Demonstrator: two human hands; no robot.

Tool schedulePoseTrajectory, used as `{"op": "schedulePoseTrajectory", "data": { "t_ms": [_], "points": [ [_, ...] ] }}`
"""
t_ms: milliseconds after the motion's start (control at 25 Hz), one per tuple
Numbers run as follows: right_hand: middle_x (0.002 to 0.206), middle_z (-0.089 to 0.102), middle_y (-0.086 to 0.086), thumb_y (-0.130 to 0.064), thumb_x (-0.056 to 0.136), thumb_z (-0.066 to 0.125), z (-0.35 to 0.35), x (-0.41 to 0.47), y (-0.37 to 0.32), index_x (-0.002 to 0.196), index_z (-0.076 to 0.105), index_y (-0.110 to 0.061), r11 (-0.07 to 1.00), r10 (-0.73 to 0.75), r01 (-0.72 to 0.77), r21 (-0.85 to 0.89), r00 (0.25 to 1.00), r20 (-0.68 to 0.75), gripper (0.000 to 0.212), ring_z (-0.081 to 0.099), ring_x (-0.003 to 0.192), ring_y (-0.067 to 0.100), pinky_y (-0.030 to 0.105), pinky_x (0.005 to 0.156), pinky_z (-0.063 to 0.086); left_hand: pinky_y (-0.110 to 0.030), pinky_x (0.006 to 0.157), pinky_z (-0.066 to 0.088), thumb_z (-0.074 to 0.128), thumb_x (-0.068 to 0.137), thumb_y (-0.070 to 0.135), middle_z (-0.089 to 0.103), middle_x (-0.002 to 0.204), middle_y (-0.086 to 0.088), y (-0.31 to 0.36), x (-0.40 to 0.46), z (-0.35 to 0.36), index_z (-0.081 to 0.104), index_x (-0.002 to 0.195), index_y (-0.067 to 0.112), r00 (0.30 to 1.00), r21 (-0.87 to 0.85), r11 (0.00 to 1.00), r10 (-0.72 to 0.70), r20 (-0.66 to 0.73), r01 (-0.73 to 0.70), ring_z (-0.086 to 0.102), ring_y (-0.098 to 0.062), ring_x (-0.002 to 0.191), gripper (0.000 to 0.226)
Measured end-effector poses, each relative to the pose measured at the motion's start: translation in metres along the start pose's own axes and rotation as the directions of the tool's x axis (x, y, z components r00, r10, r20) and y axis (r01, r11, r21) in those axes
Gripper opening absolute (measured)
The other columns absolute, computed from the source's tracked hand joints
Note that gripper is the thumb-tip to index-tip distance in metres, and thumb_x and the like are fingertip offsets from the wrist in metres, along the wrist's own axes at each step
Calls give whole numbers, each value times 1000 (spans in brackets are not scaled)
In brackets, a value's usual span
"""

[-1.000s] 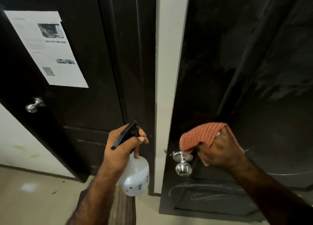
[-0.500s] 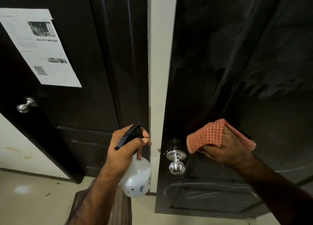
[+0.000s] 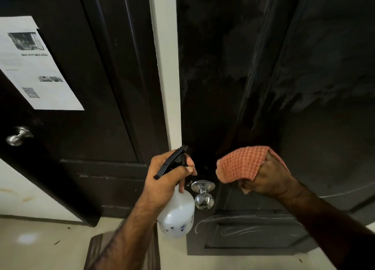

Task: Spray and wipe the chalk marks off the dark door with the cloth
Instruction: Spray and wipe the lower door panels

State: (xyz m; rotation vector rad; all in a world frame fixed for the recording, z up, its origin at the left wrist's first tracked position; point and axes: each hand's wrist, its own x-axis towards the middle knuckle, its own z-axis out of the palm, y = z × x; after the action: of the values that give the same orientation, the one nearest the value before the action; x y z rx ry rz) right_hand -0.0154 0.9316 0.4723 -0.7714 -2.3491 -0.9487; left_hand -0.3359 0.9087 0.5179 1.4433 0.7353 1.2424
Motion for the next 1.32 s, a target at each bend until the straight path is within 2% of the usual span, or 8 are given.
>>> {"op": "schedulePoseTrajectory", "data": {
  "t_ms": [200,360,520,680,840,960,1120,1320],
  "points": [
    [109,64,10,-32,114,40,22,19,-25,107,65,-11,942,331,-316,110,928,-171,33,63,96,33,48,85,57,-28,48,49,62,85,0,72,80,-15,-1,3,20,75,87,1,1000,4,1000,-12,-20,12,53,-23,48,13],
    [112,80,8,-21,85,79,-1,-20,-12,113,77,-18,955,188,-207,212,976,107,28,67,115,24,39,112,49,-30,57,52,63,86,2,71,76,-13,-3,6,28,73,87,-1,998,39,999,-8,-62,10,56,-34,52,11],
    [110,80,1,-28,103,68,-12,-30,7,122,64,-58,830,441,-476,289,879,182,36,77,95,18,46,85,66,-33,58,52,63,86,0,69,70,-10,-6,6,46,72,86,-2,994,37,999,7,-106,-3,59,-51,67,10],
    [119,67,7,-31,106,53,27,-18,-18,112,76,-17,897,310,-317,308,948,72,28,69,106,32,50,90,62,-30,59,54,62,85,-1,69,70,-12,-6,5,60,71,85,-4,988,63,998,6,-156,4,62,-42,62,10],
    [134,70,-2,-26,89,79,6,-76,2,118,80,-16,925,131,-211,315,957,258,31,74,117,20,37,102,59,-41,66,54,63,84,1,67,67,-10,-5,-1,82,71,86,-2,973,70,997,-20,-230,37,54,-63,70,9],
    [124,71,-10,-47,100,71,18,-98,35,119,75,-37,814,243,-401,420,892,381,22,72,98,-4,32,98,62,-60,64,49,63,84,2,67,72,-17,-7,-10,106,70,83,-3,962,65,995,-55,-268,75,47,-68,63,8],
    [110,73,7,-40,100,58,41,-79,8,106,83,-25,960,207,-247,133,943,260,30,67,100,31,53,115,41,-60,63,50,63,82,5,69,80,-24,-13,-23,134,70,87,-4,925,137,983,-61,-374,120,52,-60,65,12],
    [132,74,8,-29,97,62,12,-117,30,130,76,-17,976,-17,-25,216,982,189,38,71,121,31,50,105,55,-38,58,56,65,88,0,73,85,-17,-11,-44,159,70,84,2,888,173,970,-76,-453,171,60,-41,68,7]
  ]
}}
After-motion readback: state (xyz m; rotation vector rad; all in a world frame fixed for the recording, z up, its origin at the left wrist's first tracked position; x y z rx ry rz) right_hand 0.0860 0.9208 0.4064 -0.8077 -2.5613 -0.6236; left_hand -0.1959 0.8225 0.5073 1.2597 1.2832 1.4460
